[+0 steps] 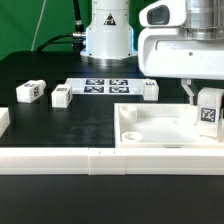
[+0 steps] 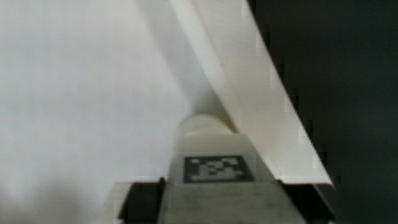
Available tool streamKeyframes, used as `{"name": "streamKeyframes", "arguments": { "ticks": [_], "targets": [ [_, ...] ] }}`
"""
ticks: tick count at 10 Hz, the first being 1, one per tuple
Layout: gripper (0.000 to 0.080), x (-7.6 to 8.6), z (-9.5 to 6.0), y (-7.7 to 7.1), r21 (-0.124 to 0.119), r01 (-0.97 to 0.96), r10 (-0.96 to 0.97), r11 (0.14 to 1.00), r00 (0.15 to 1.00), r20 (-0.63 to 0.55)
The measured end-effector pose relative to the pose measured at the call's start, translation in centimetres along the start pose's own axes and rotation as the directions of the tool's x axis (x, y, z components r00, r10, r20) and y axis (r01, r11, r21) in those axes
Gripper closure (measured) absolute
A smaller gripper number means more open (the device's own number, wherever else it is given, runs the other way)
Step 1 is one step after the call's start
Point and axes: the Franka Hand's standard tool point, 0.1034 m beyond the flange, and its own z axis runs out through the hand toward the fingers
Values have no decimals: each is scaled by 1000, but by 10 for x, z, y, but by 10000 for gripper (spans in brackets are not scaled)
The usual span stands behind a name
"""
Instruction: Assemble one leg
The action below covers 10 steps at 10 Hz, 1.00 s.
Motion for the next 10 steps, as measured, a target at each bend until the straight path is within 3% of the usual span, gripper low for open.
{"name": "streamKeyframes", "arguments": {
  "ticks": [3,5,7,8,10],
  "targets": [
    [505,-4,1,-3,5,-237,237,971,971,11],
    [505,-4,1,-3,5,-208,208,978,978,11],
    [260,-4,1,-3,5,-151,151,989,989,10],
    [184,-2,0,-2,6,-28,28,1000,1000,9],
    [157,-2,0,-1,0,260,-260,966,966,8]
  ]
}}
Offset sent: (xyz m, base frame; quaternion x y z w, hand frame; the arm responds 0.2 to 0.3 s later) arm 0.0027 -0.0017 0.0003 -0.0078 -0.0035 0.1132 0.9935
